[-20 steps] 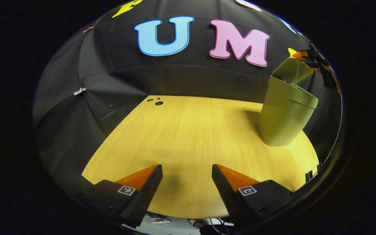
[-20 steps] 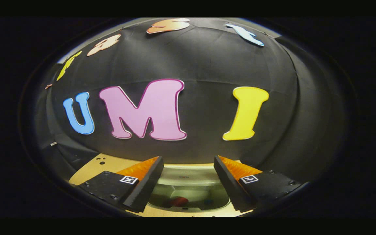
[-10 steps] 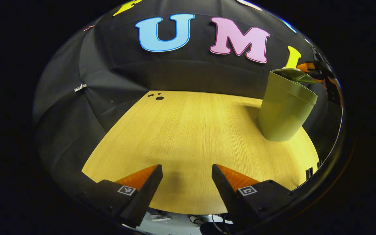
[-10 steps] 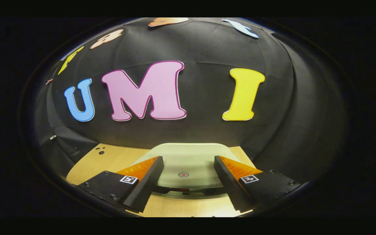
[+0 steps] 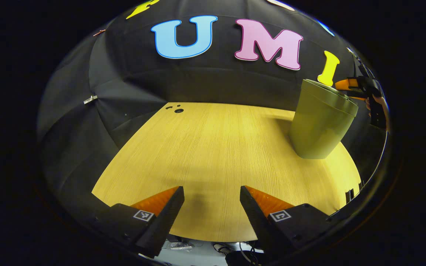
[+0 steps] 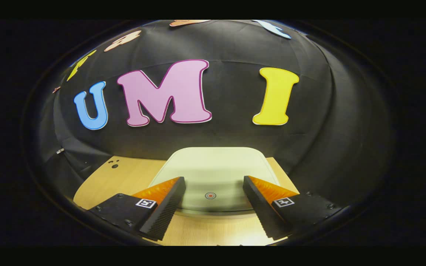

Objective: Press the lid of the desktop garbage bin to open it, pick up the crumpled paper on the desktop and throw it into the bin, then pick up the pop can on the desktop and drop it into the bin, and finally close the garbage bin lid.

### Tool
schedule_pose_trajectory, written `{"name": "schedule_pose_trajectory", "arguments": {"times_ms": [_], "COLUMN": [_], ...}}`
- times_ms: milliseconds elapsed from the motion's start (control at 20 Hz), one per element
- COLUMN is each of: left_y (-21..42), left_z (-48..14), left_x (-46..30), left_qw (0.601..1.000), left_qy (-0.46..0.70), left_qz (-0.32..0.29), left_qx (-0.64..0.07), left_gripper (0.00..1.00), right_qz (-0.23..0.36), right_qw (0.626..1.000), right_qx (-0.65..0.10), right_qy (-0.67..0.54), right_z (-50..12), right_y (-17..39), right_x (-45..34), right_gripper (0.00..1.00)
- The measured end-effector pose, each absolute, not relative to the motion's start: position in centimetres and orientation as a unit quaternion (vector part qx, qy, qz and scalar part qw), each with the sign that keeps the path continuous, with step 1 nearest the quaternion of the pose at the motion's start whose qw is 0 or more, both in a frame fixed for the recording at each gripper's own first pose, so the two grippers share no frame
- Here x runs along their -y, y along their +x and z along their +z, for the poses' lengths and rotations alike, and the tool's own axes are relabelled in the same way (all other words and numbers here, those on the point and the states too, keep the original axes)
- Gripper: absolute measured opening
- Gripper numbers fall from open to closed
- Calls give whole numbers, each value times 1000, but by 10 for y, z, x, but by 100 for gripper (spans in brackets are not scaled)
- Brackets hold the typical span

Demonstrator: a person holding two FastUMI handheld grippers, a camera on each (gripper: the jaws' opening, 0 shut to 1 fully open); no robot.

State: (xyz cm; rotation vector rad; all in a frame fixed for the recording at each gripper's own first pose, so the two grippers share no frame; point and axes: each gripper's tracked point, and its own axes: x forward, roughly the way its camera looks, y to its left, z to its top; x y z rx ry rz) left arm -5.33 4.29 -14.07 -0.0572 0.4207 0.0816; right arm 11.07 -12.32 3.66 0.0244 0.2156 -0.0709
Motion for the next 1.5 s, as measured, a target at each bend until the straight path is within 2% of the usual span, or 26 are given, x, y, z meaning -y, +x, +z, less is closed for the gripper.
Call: {"name": "schedule_pose_trajectory", "arguments": {"times_ms": [750, 1050, 1500], "left_y": [-44, -37, -46], "left_z": [-119, -75, 26], "left_x": [-18, -13, -11], "left_qw": [982, 991, 1000], "left_qy": [-36, -30, -23], "left_qz": [18, -2, -18], "left_qx": [-185, -133, 0], "left_gripper": [98, 98, 98], "right_qz": [-13, -22, -25], "right_qw": [996, 997, 999], "right_qx": [-86, -78, 37], "right_qy": [9, -2, 1], "right_z": [33, 40, 107], "right_y": [105, 88, -6], "right_x": [118, 111, 67], "right_gripper": [100, 99, 98]}}
